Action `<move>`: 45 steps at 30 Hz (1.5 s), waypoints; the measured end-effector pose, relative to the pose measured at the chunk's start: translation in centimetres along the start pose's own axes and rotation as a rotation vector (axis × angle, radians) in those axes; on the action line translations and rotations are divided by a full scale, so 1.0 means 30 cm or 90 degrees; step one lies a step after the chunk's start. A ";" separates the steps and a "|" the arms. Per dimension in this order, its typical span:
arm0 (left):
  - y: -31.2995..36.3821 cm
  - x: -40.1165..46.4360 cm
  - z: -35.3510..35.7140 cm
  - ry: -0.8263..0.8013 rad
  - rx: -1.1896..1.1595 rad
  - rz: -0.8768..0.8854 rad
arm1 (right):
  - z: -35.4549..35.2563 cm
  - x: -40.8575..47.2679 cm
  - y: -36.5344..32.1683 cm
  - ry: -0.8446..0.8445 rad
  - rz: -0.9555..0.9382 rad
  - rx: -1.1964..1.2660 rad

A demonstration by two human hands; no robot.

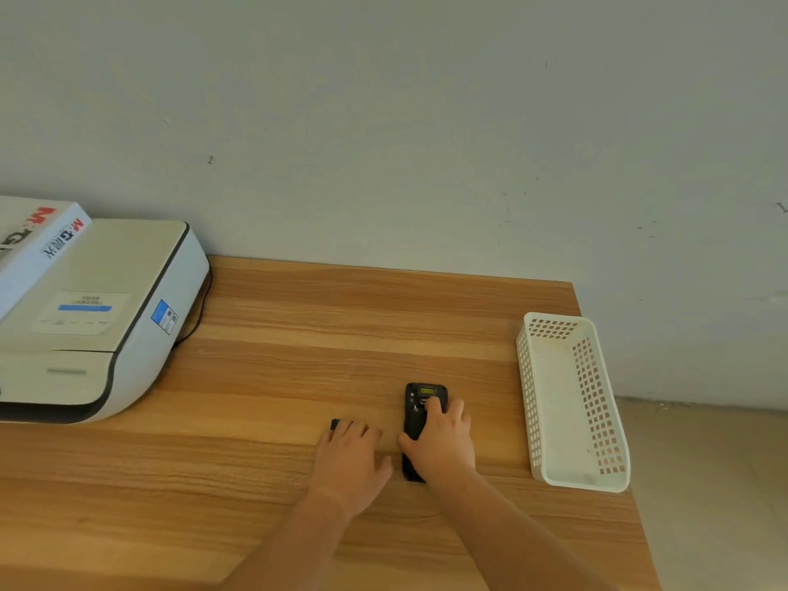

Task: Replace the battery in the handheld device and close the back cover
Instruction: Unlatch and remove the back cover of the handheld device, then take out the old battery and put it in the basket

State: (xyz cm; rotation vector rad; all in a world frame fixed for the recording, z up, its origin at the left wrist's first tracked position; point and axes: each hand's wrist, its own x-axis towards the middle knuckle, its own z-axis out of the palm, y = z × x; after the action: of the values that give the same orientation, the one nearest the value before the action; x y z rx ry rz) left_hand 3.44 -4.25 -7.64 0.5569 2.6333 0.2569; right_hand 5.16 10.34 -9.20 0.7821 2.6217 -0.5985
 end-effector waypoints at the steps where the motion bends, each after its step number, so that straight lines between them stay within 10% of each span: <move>1: -0.003 0.003 -0.006 -0.002 -0.003 -0.003 | 0.005 -0.006 -0.006 0.002 0.010 -0.010; 28: 0.002 0.037 -0.063 0.011 0.025 -0.033 | -0.036 -0.071 0.025 0.147 -0.015 0.076; 45: 0.126 0.062 -0.044 -0.012 0.042 -0.019 | -0.161 -0.026 0.210 0.046 0.052 0.053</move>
State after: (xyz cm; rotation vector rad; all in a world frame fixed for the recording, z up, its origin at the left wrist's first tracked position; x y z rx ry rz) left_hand 2.61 -0.17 -6.17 0.5388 2.6378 0.1561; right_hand 8.49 17.12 -6.59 0.9473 2.6301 -0.6711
